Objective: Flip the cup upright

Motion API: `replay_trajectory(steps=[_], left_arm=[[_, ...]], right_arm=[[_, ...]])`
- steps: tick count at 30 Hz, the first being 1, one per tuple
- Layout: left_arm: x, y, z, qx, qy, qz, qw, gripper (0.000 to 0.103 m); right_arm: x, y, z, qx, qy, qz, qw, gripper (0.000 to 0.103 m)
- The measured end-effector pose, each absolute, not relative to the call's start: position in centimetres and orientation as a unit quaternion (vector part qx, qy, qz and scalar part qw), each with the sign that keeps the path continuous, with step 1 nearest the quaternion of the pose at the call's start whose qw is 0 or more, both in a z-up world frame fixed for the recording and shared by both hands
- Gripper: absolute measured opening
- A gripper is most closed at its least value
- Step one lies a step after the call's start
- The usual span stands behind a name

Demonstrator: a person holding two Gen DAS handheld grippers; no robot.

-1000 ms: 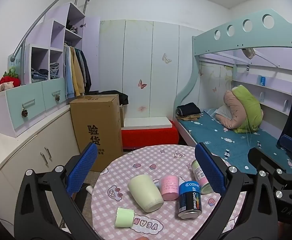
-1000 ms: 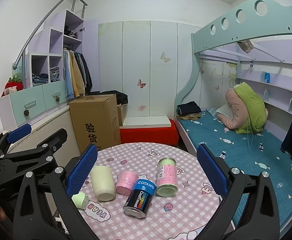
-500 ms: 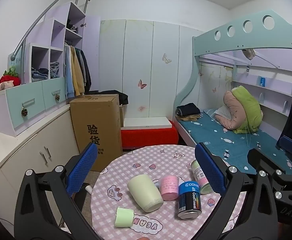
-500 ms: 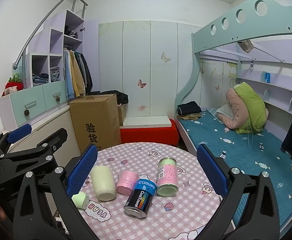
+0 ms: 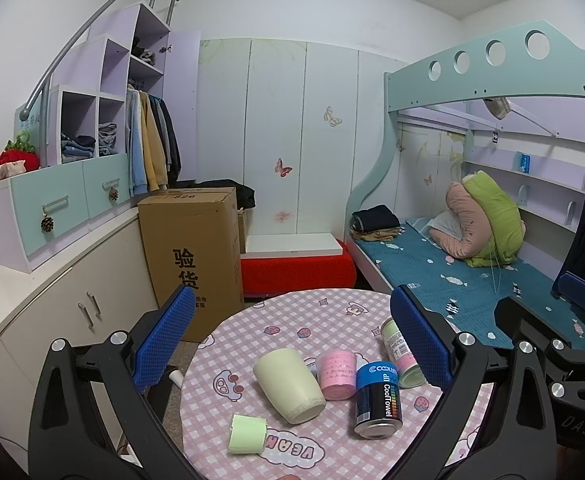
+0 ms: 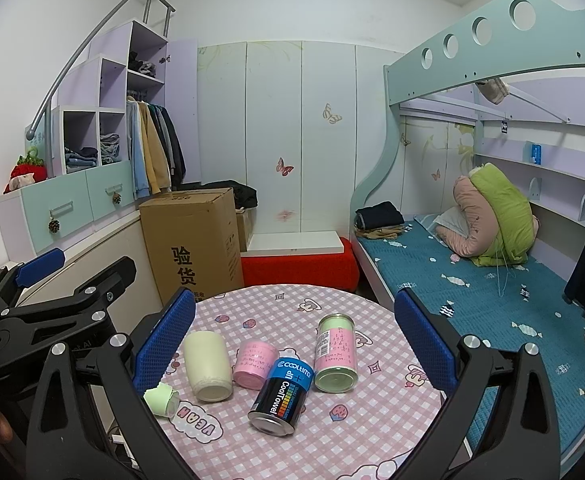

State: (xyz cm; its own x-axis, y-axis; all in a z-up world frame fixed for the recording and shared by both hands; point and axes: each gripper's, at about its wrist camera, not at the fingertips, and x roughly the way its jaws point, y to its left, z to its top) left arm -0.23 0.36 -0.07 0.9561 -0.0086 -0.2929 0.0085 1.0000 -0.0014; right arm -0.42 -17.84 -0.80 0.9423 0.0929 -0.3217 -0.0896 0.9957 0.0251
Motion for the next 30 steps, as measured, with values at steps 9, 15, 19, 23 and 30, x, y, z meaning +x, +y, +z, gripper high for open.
replay_trajectory(steps=[9,15,19,23,30], left_arm=[[-0.06,0.4,-0.39,0.0,0.148,-0.004,0.989,0.098],[-0.18,0.1,0.17,0.001,0.146,-0.005,0.989,0.098],[-0.22,0.07,0.34,0.001,0.146,-0.004,0.989,0.098],[-0.25,0.06,0.39,0.001,0.146,-0.004,0.989,0.098],[-0.23,0.08,0.31,0.001,0.146,-0.004,0.989,0.098]], right_arm=[[-0.45,-17.9,-0.82,0.005,0.163,0.046,0.985,0.096],[-0.47,-18.05,-0.89,0.006,0.163,0.047,0.986,0.096],[-0.44,-18.21,-0.97,0.006,0.163,0.047,0.986,0.096],[-0.41,-17.91,-0.93,0.006,0.163,0.047,0.985,0.096],[-0.37,-17.79,-0.93,0.007,0.163,0.047,0.985,0.096]])
